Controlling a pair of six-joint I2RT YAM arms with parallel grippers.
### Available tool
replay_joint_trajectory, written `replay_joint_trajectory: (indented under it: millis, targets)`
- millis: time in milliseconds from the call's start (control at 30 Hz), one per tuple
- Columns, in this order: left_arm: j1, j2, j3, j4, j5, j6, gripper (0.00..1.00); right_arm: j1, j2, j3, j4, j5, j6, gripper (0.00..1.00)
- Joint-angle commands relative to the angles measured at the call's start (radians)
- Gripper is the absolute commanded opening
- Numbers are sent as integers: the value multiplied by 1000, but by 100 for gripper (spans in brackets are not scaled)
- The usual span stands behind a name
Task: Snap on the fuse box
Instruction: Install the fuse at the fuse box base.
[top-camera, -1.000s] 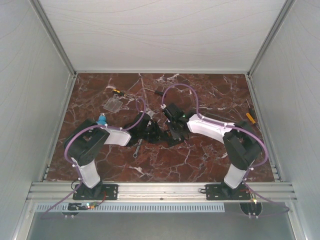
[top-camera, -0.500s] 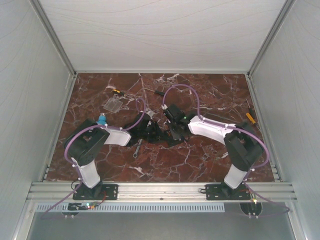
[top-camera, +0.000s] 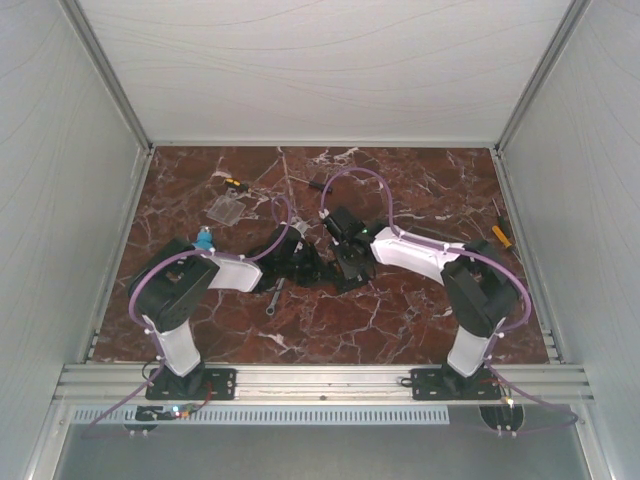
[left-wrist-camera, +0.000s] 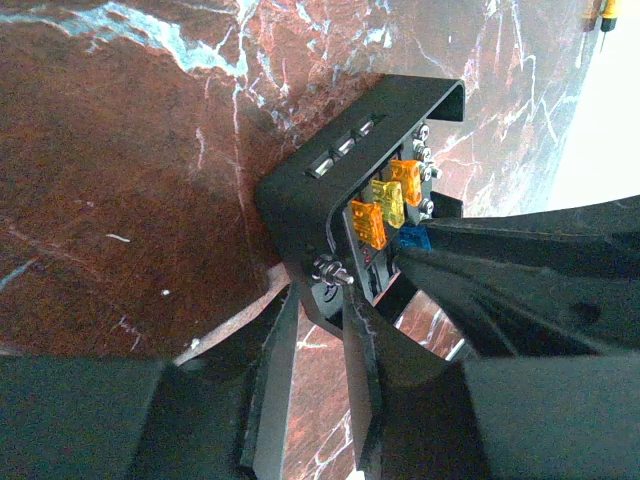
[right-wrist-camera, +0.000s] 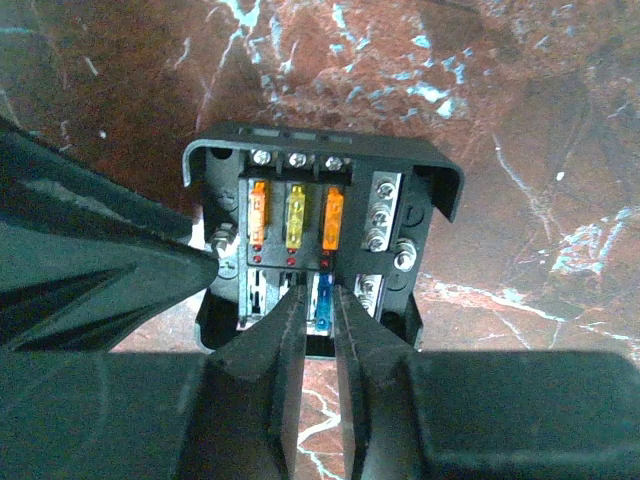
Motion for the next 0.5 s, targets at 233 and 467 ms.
replay_joint_trajectory:
  millis: [233,467]
  targets:
    - [4,-3,4,-14,-18,4,24,-6,-110,-10,-47,-55,8,22]
    - [4,-2,3,-12,-16,3,24,-30,-81,5,-49,-44,16,14]
